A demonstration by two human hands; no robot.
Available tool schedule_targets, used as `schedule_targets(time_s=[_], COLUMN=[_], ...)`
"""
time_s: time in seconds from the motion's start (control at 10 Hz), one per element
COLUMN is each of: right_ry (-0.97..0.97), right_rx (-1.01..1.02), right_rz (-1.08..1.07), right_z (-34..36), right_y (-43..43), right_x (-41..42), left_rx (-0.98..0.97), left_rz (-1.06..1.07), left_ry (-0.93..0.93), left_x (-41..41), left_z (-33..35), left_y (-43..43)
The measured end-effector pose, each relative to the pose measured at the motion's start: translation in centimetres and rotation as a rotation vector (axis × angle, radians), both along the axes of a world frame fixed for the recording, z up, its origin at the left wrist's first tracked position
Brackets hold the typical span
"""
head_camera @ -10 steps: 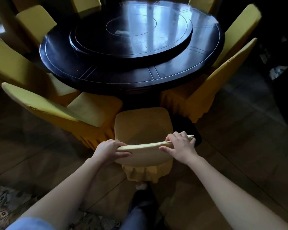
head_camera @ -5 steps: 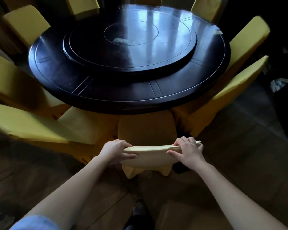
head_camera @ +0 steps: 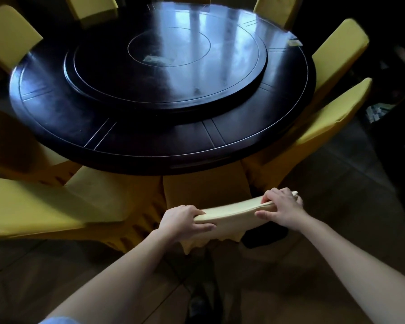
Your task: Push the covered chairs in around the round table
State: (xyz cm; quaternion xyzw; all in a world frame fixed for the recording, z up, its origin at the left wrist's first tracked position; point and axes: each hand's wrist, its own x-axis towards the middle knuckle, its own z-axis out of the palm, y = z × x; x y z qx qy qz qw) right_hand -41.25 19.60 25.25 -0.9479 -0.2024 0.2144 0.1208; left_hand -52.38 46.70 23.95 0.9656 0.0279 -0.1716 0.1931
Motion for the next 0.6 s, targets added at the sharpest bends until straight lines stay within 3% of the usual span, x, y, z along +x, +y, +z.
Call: schedule_targets(time_s=[0.2, 0.5, 0.6], right_ry=[0.018, 0.036, -0.034], right_rx=[-0.022, -0.237, -0.161], right_rz=[-0.013, 0.191, 0.238], right_z=[0.3, 1.7, 3.6], right_y=[0.4, 0.8, 1.7], right_x=[-1.3, -1.5, -1.1], left_rx=[-0.002, -0.103, -0.092], left_rz=[0.023, 0.229, 0.202], left_ry=[0.031, 0.141, 0.030], left_x=[-0.6, -1.0, 0.0], left_z=[0.6, 1.8, 4.5], left_y=[-0.2, -2.4, -2.9])
